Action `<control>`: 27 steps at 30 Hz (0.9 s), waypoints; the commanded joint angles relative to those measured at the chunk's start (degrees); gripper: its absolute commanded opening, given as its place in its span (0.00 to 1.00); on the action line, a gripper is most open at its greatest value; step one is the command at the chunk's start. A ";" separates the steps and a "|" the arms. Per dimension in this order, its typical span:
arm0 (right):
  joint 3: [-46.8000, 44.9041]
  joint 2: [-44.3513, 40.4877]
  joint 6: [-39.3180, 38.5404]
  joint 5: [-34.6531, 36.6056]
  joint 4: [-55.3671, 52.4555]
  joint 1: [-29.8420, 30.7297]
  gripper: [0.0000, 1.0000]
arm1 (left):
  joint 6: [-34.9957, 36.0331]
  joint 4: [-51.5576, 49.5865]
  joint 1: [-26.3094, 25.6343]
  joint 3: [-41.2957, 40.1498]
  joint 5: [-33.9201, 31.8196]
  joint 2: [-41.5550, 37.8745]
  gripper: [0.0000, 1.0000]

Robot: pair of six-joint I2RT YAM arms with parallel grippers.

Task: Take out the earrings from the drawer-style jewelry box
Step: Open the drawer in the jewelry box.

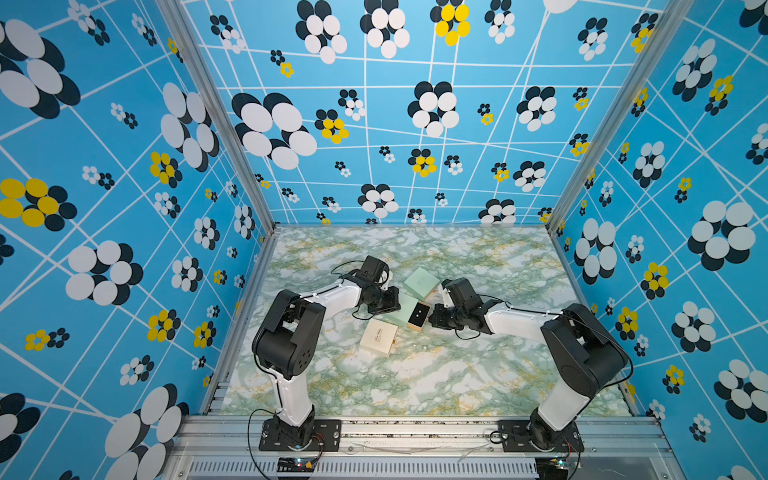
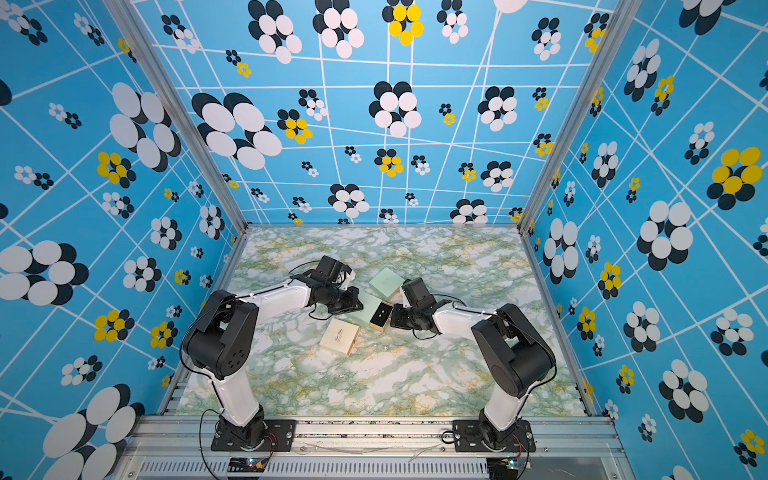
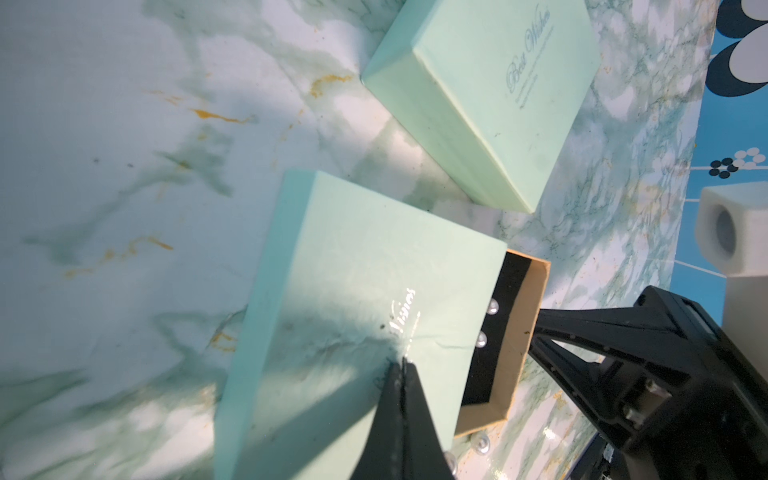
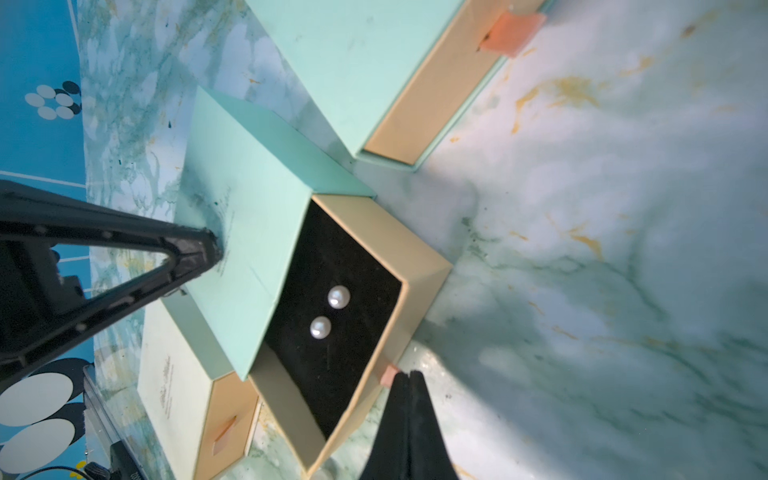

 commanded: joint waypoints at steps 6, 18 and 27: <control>0.03 -4.08 -3.17 1.98 -3.81 -0.19 0.18 | 0.64 -3.98 0.51 -2.62 -2.01 0.64 0.00; 10.53 -5.17 -21.26 2.91 -16.90 0.40 0.19 | 0.76 -3.20 0.38 -3.16 -1.08 0.66 0.00; 15.61 -1.75 -26.29 6.00 -20.65 3.61 0.20 | 0.64 -3.23 0.29 -3.20 -1.14 0.66 0.00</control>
